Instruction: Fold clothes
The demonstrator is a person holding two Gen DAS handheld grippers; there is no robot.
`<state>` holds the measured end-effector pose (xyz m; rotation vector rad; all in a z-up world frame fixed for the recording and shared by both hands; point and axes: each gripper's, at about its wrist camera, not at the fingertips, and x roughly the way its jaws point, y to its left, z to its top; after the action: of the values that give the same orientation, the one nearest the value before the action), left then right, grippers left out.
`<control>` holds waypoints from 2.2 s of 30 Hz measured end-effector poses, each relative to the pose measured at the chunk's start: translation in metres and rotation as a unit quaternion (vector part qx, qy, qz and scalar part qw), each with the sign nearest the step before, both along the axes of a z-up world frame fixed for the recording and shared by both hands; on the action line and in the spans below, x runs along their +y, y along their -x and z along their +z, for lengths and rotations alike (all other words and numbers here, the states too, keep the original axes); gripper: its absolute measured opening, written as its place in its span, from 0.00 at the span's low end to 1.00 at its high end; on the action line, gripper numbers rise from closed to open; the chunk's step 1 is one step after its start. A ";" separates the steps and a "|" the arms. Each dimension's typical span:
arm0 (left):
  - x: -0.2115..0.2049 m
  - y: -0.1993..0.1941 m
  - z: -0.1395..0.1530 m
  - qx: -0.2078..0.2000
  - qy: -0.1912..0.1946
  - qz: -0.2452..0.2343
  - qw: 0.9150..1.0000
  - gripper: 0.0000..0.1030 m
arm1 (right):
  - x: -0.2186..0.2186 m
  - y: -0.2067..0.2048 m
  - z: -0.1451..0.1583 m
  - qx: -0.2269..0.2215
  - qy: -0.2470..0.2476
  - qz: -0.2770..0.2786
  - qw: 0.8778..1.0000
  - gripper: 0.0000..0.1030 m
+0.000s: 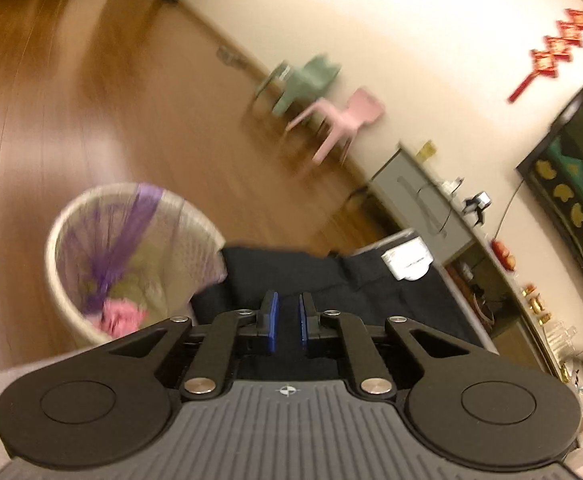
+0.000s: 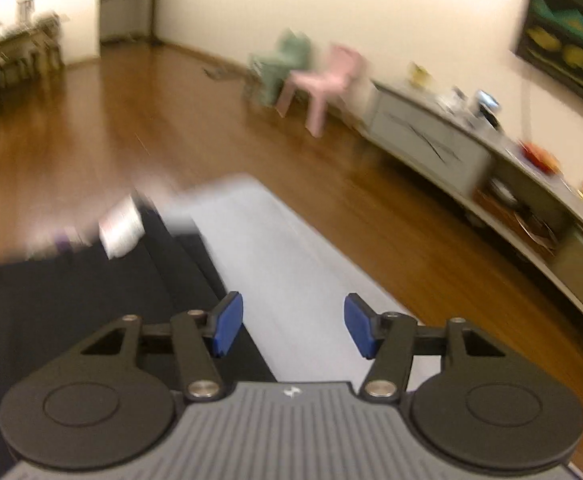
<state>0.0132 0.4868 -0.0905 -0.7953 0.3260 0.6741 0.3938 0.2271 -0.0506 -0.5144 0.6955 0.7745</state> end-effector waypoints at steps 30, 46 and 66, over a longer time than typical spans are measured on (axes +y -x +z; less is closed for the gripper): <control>-0.078 -0.084 -0.004 0.156 -0.048 -0.151 0.975 0.05 | -0.453 0.102 -0.093 0.084 -0.012 -0.385 0.919 0.40; -0.128 -0.108 0.006 0.194 -0.101 -0.169 0.961 0.08 | -0.509 0.114 -0.099 0.078 -0.094 -0.357 0.926 0.27; -0.055 -0.082 0.070 0.142 -0.115 -0.063 0.981 0.20 | -0.449 0.128 -0.065 -0.079 0.078 -0.404 0.908 0.37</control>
<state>0.0948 0.4319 -0.0200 -0.4539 0.5423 0.6911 0.2658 -0.2223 -0.1155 -0.3744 0.7401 -0.1045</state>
